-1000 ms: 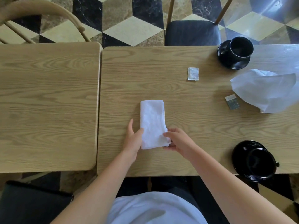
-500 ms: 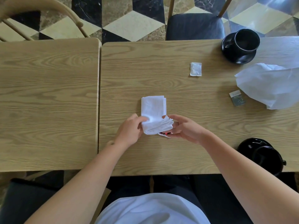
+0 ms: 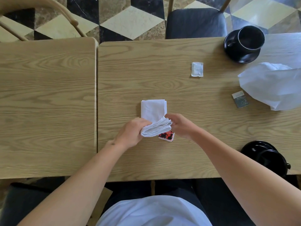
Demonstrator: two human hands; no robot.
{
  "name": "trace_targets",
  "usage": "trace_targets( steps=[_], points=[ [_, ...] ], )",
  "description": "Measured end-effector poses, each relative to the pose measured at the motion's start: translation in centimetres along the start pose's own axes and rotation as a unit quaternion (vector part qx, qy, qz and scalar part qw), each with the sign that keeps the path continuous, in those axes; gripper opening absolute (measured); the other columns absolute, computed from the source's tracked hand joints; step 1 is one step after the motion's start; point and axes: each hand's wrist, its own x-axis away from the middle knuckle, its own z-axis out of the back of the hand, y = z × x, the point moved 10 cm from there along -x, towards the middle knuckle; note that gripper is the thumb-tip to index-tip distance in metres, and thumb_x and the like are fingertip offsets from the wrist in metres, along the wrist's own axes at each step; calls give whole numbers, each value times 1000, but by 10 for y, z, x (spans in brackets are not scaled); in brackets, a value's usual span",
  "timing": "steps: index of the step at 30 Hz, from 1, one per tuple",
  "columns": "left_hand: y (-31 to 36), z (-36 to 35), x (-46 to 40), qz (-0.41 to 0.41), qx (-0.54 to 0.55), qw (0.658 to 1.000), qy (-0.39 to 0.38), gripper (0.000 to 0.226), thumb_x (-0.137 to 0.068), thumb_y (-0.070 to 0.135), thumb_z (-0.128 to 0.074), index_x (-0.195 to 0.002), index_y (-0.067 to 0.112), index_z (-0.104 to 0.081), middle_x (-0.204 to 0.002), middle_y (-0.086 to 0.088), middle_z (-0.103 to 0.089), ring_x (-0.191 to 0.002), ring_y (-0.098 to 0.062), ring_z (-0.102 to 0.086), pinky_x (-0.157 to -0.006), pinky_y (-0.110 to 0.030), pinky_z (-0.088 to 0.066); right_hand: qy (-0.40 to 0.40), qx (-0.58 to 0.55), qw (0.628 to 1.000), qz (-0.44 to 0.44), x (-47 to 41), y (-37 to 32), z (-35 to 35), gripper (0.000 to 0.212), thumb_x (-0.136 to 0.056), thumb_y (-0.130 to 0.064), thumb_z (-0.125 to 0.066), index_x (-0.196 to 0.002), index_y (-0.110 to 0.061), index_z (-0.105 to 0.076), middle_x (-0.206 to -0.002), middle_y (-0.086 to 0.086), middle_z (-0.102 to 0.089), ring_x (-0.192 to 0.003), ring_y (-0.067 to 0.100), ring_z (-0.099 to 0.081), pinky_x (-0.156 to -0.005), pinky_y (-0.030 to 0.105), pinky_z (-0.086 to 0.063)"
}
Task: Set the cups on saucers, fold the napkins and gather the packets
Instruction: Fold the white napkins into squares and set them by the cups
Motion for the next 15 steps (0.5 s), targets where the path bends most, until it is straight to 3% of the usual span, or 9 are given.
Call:
trace_targets(
  steps=[3,6,8,10,13,15],
  points=[
    [-1,1,0,17,57,998,28,39,-78,-4,-62,-108,18,-75,-100,7,-73,-90,-10,-64,-78,-30,-51,-1,22,1000,0,-7,-2,1,12,-92,-8,-61,-100,-13,-68,-95,2,-73,-78,7,-58,-72,27,-46],
    [-20,-5,-3,125,113,986,11,12,-90,19,-63,-98,22,-72,-85,6,-74,-78,-17,-64,-72,-39,-54,-1,49,999,-19,-16,1,2,14,-97,-20,-55,-89,-22,-66,-74,-13,-64,-62,3,-51,-58,22,-41],
    [-36,-4,-5,210,171,963,11,15,-97,36,-58,-93,26,-69,-77,10,-71,-71,-11,-63,-68,-34,-51,9,44,998,-47,-20,6,4,23,-100,-35,-53,-80,-28,-63,-57,-19,-51,-49,-1,-42,-50,18,-33],
    [-45,-1,-10,263,237,935,16,23,-101,41,-53,-95,25,-67,-87,2,-74,-79,-17,-71,-74,-38,-57,33,21,997,-72,-22,12,6,26,-100,-44,-51,-79,-33,-62,-57,-18,-50,-45,-2,-42,-49,19,-32],
    [-52,2,-17,307,297,904,24,27,-103,38,-48,-98,18,-65,-100,-11,-71,-96,-31,-71,-76,-45,-64,64,3,992,-107,-25,18,7,33,-98,-47,-52,-89,-18,-66,-66,-10,-52,-51,6,-46,-51,24,-33],
    [-58,3,-19,336,280,899,33,32,-104,35,-44,-95,7,-58,-90,-12,-61,-87,-36,-70,-70,-46,-64,78,-5,989,-126,-26,20,7,37,-98,-45,-54,-87,-11,-65,-66,-5,-51,-56,13,-47,-53,28,-33]
  ],
)
